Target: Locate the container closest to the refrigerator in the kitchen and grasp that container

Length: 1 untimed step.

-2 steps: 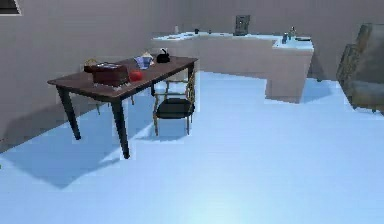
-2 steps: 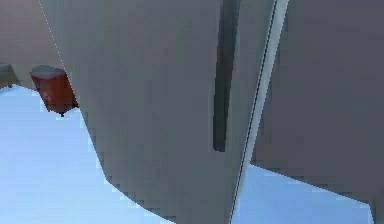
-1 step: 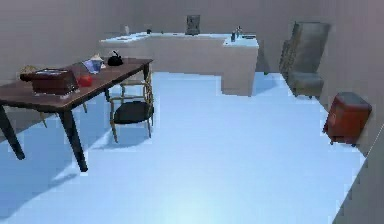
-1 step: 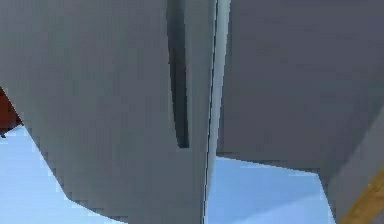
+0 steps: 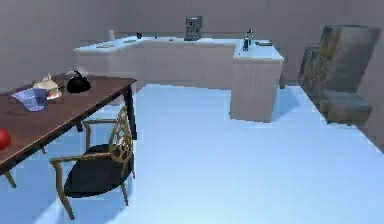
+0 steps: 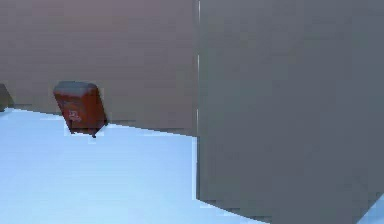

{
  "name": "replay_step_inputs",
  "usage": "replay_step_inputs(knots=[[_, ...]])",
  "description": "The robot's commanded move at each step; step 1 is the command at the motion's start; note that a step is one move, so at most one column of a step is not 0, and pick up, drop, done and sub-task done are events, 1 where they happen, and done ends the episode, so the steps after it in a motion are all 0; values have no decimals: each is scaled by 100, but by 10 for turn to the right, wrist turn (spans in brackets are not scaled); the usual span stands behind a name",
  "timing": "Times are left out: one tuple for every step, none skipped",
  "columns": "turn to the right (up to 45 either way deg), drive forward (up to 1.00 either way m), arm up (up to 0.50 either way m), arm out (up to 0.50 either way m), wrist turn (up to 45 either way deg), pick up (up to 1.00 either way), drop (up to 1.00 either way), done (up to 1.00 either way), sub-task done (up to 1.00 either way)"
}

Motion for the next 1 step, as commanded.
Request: replay_step_inputs(knots=[[0,40,0,0,0,0,0,0,0]])
